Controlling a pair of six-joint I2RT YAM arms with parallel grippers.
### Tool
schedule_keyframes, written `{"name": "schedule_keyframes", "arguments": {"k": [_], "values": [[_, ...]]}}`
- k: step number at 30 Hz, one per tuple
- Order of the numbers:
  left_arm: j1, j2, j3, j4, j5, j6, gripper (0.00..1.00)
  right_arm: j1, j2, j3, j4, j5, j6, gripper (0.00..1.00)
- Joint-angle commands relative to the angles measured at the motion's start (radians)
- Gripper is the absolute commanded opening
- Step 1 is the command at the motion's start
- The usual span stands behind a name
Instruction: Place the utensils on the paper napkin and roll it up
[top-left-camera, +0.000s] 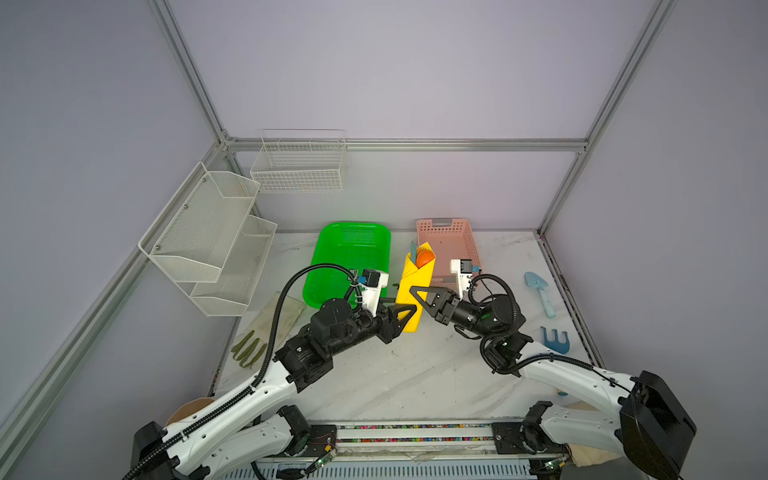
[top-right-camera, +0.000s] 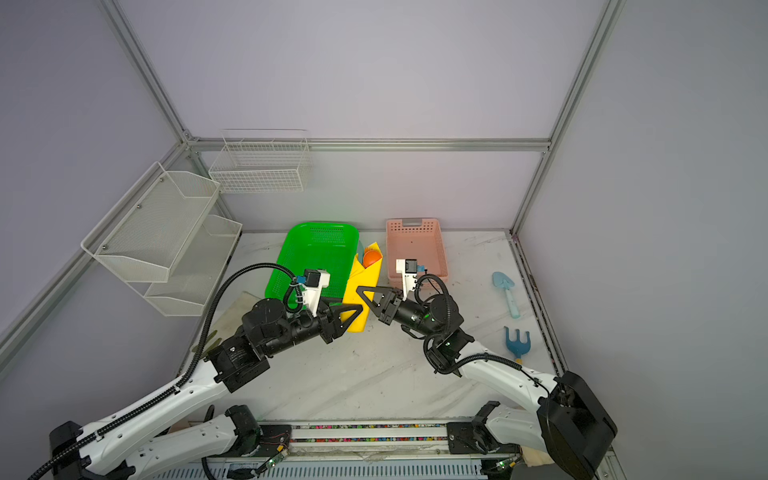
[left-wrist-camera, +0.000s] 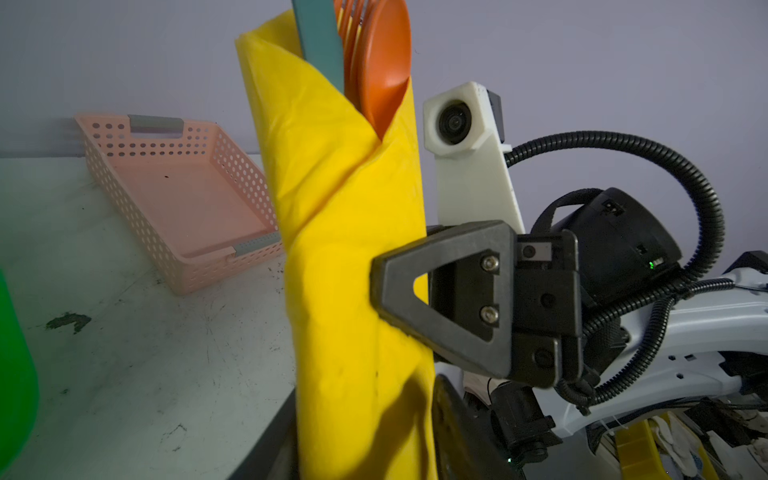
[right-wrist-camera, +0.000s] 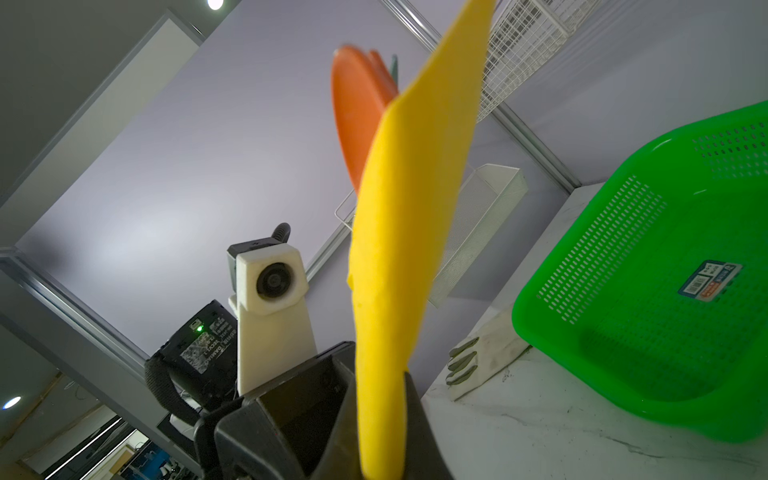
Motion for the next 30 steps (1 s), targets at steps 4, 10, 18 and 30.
{"name": "schedule_keyframes", "arguments": {"k": [4, 10, 18, 30], "values": [[0.003, 0.0, 0.026, 0.069, 0.068, -0.011, 0.29, 0.005, 0.018, -0.004, 0.109, -0.04, 0.031, 0.0], [0.014, -0.007, 0.007, 0.094, 0.088, -0.025, 0.16, 0.005, 0.021, -0.01, 0.135, -0.058, 0.037, 0.0], [0.026, -0.007, -0.009, 0.129, 0.126, -0.05, 0.15, 0.005, 0.045, -0.007, 0.194, -0.101, 0.062, 0.0], [0.036, -0.018, -0.06, 0.219, 0.182, -0.079, 0.0, 0.005, 0.058, 0.007, 0.185, -0.119, 0.055, 0.02]]}}
